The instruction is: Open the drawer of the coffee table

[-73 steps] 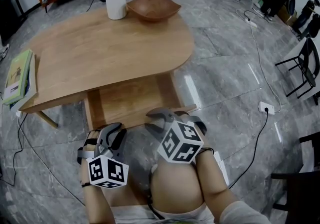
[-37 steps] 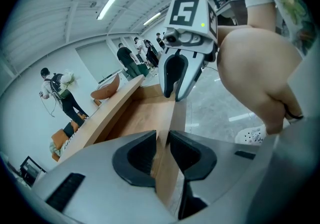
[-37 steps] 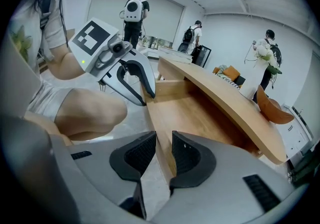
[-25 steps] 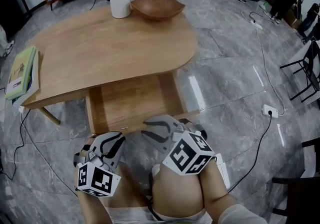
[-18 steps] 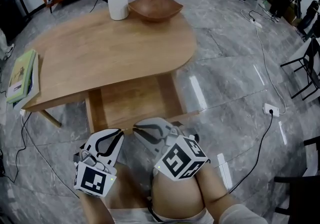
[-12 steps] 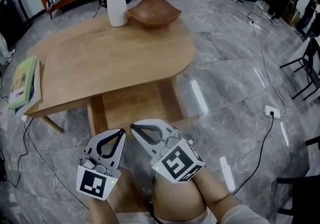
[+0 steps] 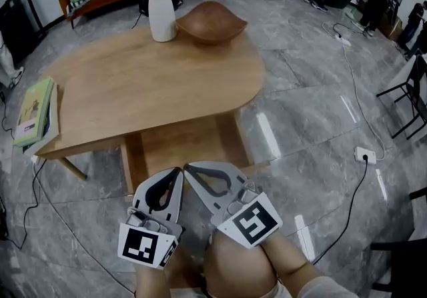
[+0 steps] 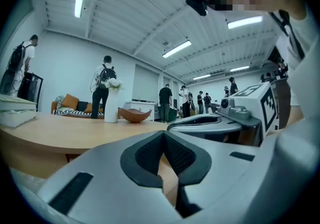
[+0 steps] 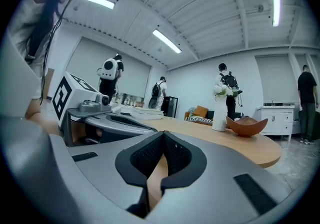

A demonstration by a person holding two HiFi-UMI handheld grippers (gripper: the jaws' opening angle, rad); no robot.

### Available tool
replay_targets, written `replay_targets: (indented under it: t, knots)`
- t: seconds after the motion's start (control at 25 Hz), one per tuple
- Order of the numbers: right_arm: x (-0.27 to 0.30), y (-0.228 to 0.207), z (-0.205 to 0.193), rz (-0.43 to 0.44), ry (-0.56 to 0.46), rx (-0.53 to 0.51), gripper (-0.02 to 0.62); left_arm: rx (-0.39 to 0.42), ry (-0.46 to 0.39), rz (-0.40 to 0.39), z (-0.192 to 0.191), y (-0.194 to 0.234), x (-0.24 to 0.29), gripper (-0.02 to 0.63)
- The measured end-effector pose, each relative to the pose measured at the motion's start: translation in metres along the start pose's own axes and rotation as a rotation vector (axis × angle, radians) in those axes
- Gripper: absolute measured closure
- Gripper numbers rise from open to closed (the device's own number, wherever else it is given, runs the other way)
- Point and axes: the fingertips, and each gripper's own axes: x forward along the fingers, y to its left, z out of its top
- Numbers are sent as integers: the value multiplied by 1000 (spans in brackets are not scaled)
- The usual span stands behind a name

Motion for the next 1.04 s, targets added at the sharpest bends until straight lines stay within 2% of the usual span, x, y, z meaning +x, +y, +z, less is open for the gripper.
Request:
replay_targets:
  t: [0.24, 0.44, 1.04]
  knots:
    - [0, 0, -2, -1, 4, 0, 575, 14, 29, 25, -9, 0, 2, 598]
    - [-1, 1, -1, 10, 7, 10, 577, -8, 21, 42, -7, 3, 3, 598]
    - [1, -2, -5, 5, 22, 9, 576, 2, 36, 43, -9, 4, 7, 598]
